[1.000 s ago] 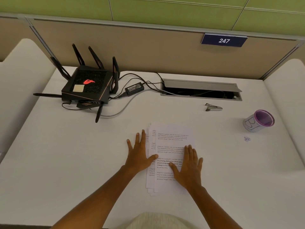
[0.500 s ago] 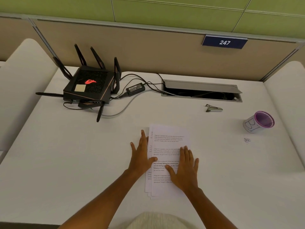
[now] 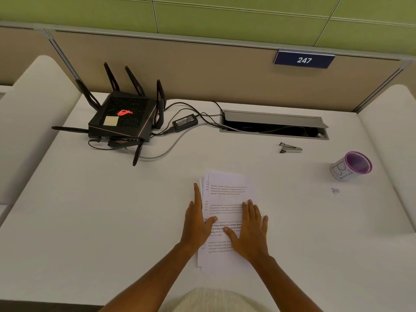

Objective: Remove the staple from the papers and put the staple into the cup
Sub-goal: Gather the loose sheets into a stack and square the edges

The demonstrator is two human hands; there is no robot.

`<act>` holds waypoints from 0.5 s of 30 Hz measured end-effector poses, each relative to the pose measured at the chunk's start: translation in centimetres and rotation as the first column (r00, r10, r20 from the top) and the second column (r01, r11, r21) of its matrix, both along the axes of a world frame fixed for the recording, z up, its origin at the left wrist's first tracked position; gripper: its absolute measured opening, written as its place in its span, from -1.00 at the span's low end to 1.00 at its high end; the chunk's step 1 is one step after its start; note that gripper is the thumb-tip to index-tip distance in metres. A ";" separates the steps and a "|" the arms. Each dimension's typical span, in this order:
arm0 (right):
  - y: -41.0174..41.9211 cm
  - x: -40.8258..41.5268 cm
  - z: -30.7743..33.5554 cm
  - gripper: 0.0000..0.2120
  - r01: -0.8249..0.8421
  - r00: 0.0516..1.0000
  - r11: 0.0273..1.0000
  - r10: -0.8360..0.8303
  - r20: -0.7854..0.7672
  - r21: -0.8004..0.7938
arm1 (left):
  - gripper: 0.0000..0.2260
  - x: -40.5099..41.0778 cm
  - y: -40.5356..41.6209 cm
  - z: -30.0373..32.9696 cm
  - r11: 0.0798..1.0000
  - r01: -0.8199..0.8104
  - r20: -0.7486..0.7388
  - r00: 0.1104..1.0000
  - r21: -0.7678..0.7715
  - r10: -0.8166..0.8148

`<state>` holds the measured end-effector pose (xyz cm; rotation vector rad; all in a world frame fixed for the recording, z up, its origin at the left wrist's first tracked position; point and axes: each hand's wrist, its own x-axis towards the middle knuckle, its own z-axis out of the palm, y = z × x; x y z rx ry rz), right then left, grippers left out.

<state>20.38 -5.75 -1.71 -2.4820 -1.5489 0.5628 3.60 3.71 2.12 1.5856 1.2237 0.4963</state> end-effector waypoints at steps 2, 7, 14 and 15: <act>-0.1 0.4 0.3 -0.01 0.014 0.998 0.999 -0.012 -0.055 0.045 | 0.00 -0.1 -0.5 0.7 0.999 0.019 0.089 0.996 -0.037 -0.015; -0.1 2.9 2.3 0.02 0.334 0.895 0.922 -0.244 -0.374 0.198 | -0.09 -0.7 -0.9 2.3 0.980 -0.040 0.215 0.973 -0.197 0.083; -0.2 5.3 6.8 -0.54 0.514 0.409 0.858 -0.253 -0.877 -0.008 | -0.13 -1.2 0.1 4.2 0.958 -0.119 0.201 0.964 -0.260 0.174; -0.3 5.1 7.0 -0.60 0.506 0.394 0.863 -0.238 -0.888 -0.007 | -0.13 -1.1 0.1 4.4 0.954 -0.127 0.190 0.965 -0.271 0.183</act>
